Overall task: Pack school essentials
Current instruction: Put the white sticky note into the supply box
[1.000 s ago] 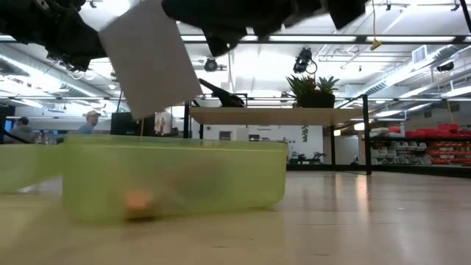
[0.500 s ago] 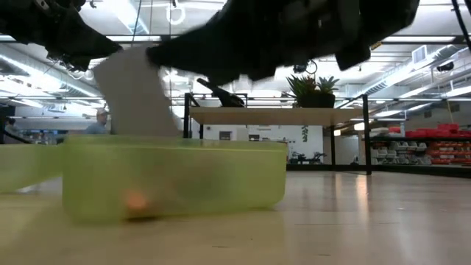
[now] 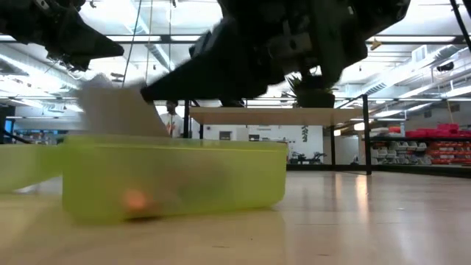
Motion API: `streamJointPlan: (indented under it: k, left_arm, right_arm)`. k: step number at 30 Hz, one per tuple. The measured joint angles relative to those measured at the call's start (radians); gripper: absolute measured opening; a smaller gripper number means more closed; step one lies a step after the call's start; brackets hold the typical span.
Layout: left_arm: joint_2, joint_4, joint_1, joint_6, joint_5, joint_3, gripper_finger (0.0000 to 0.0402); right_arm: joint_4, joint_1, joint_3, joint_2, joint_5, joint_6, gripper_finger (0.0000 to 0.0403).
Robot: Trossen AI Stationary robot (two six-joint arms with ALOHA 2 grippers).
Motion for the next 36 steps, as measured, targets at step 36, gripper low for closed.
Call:
streamJointPlan:
  k: [36]
  left_arm:
    - [0.000, 0.000, 0.000, 0.000, 0.000, 0.000, 0.0040]
  right_arm:
    - [-0.221, 0.040, 0.109, -0.002, -0.029, 0.135, 0.0006]
